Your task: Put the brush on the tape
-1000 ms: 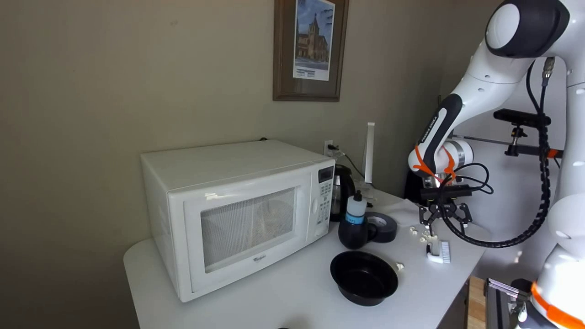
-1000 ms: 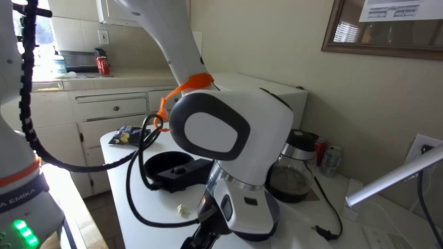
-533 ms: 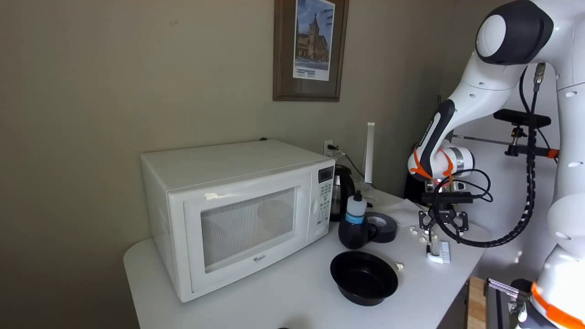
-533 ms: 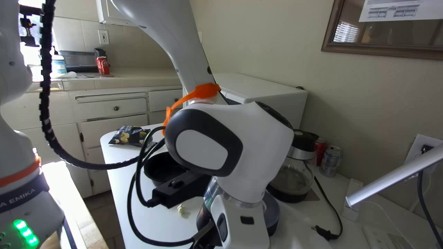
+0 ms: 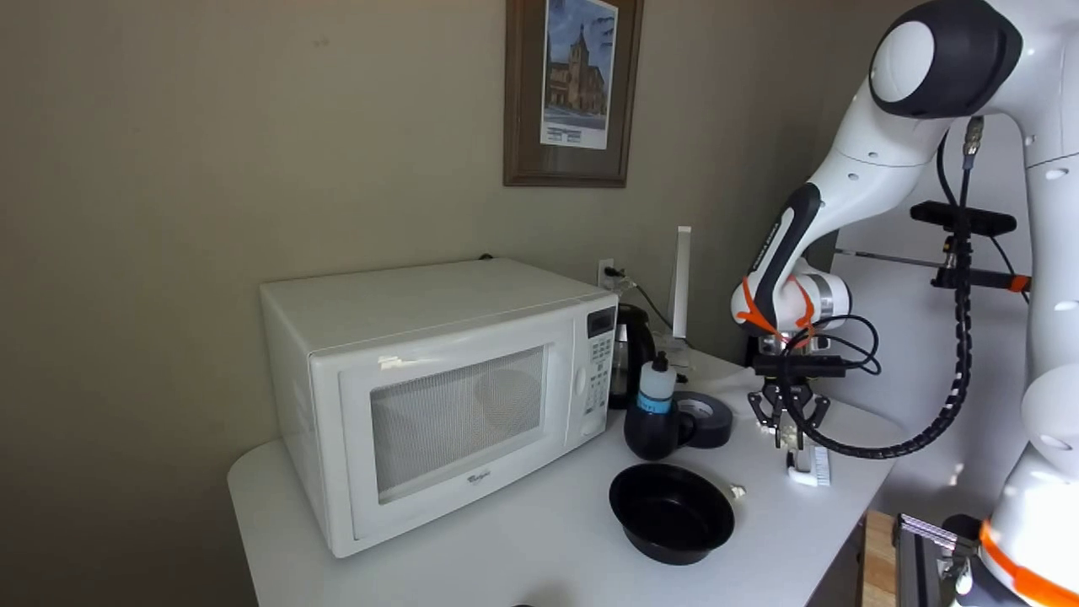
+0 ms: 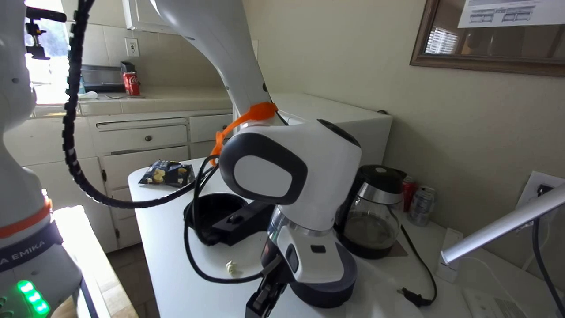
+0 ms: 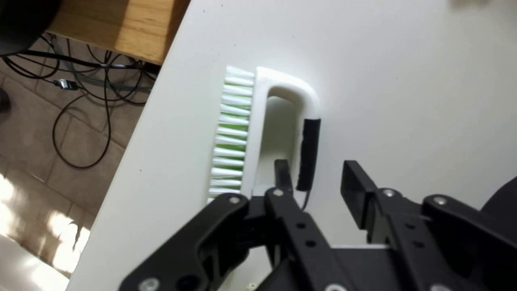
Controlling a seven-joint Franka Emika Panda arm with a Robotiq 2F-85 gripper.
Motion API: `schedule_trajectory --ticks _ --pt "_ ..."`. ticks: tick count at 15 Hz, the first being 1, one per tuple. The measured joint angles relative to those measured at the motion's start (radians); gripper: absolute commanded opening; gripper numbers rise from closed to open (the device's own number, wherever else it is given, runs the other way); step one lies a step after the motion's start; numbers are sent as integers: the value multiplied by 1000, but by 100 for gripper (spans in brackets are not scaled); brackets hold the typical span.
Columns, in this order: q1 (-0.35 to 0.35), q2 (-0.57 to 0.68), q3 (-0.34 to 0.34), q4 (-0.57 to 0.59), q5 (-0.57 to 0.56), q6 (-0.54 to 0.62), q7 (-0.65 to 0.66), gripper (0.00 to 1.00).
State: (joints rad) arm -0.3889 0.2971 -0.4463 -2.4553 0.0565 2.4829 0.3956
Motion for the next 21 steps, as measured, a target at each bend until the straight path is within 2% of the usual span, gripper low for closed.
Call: schedule_trajectory --ticks 4,5,6,11,14,18,20,21 --pt "46 1 4 1 -1 5 29 42" --pt "51 4 4 2 -4 5 36 40" --pt "54 10 1 4 -8 5 43 47" --pt "53 41 -31 25 -14 5 55 42" --pt "49 65 -43 37 -14 5 55 36" --pt "49 101 -48 52 -13 5 56 32" --pt "49 117 -48 57 -13 5 56 18" --pt "49 124 -48 60 -12 5 56 3"
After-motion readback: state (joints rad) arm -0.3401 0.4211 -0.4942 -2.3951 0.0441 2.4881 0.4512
